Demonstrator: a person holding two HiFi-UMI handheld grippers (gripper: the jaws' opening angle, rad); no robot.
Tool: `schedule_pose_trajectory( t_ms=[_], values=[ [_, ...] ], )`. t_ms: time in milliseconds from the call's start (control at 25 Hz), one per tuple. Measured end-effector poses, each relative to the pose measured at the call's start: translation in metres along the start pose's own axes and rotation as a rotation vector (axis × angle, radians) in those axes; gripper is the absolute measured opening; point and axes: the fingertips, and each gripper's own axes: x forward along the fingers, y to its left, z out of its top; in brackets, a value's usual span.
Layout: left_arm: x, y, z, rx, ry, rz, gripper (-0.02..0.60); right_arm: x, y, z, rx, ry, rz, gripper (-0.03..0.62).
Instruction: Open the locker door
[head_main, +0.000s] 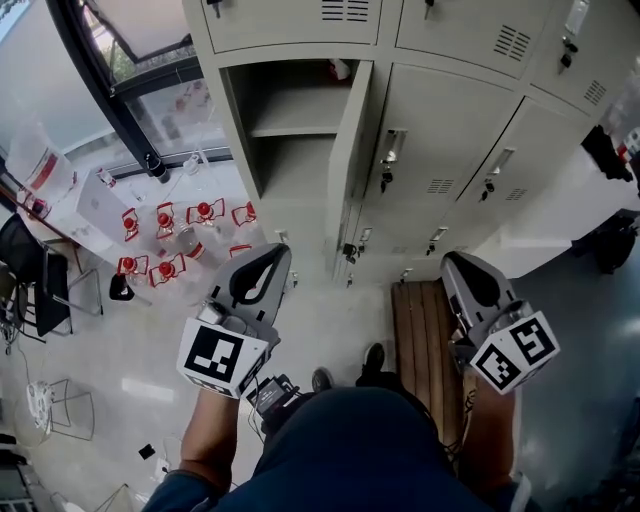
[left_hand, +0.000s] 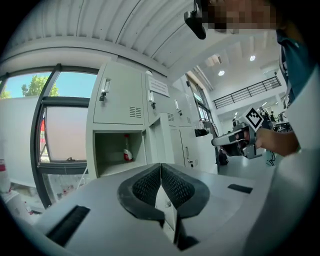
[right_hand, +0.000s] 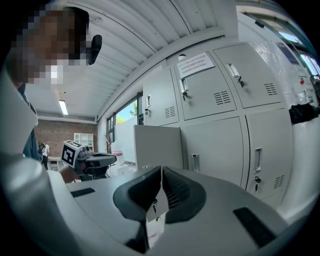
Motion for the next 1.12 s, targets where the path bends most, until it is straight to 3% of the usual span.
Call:
schedule_pose_trajectory(
  t_ms=[400, 720, 1120],
  values=[
    [-0.025, 0.029, -0.002, 0.042, 0.116, 0.065, 0.017, 0.006, 0.003, 0.007, -0.057, 0.011, 0.015, 0.035],
    [-0.020, 0.031, -0.005, 0.036, 0.081, 0.045, 0.017, 0.010, 0.001, 0.006, -0.085, 0.030, 0.012, 0.035],
    [-0.012, 0.036, -0.008, 0.033, 0.099, 0.059, 0.017, 0.016, -0.005, 0.001, -0.076, 0.042, 0.010, 0.035]
  ],
)
